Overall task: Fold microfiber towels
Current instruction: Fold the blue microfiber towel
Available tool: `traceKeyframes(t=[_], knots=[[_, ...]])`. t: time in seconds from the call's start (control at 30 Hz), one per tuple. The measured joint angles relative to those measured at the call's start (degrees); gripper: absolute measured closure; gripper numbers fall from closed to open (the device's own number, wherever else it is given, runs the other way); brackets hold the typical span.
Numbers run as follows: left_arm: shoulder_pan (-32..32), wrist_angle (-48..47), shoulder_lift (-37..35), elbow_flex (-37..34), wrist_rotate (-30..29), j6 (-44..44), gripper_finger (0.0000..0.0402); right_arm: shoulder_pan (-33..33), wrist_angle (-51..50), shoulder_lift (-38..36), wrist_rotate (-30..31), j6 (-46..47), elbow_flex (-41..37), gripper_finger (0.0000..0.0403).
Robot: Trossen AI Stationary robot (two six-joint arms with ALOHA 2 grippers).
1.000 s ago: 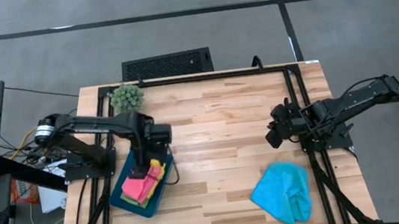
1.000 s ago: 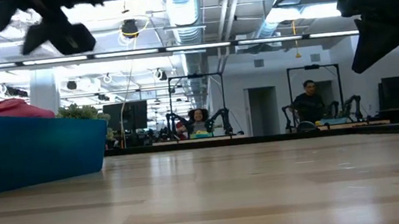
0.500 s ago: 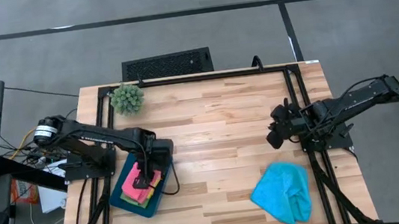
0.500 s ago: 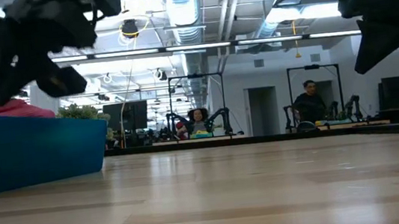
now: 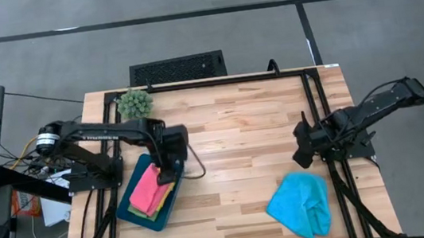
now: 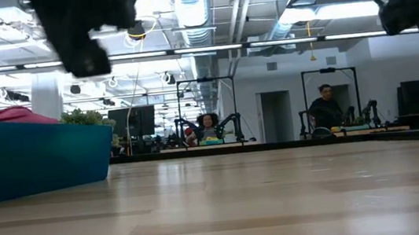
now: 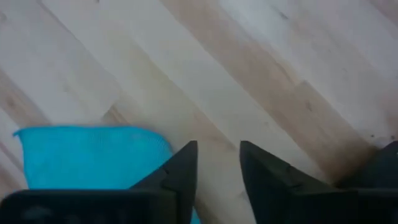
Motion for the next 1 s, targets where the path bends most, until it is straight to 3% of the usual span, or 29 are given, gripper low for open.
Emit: traceKeyframes(t=[0.1,0.23,0.33,0.47,0.67,1.0], knots=[[0.7,6.3,0.0,3.5,-5.0,-2.7,0.0239,2.8,0.4,0.0,0.7,2.4,0.0,0.0223],[0.7,27.7,0.8,4.5,-15.1,-8.1,0.0201,5.2,0.9,0.0,2.7,7.3,0.0,0.0188],[0.2,44.1,5.4,4.4,-20.7,-13.7,0.0184,6.2,1.1,0.0,3.5,10.0,0.0,0.0179],[-2.2,56.2,14.8,5.6,-21.8,-21.5,0.0181,7.1,1.1,0.0,3.4,10.9,0.0,0.0181],[-7.5,57.1,29.3,15.5,-23.2,-23.9,0.0184,8.5,1.0,0.0,4.9,13.2,0.0,0.0194],[-15.4,48.2,51.6,42.8,-31.3,-22.1,0.0184,11.3,1.1,0.0,9.8,20.1,0.0,0.0207]])
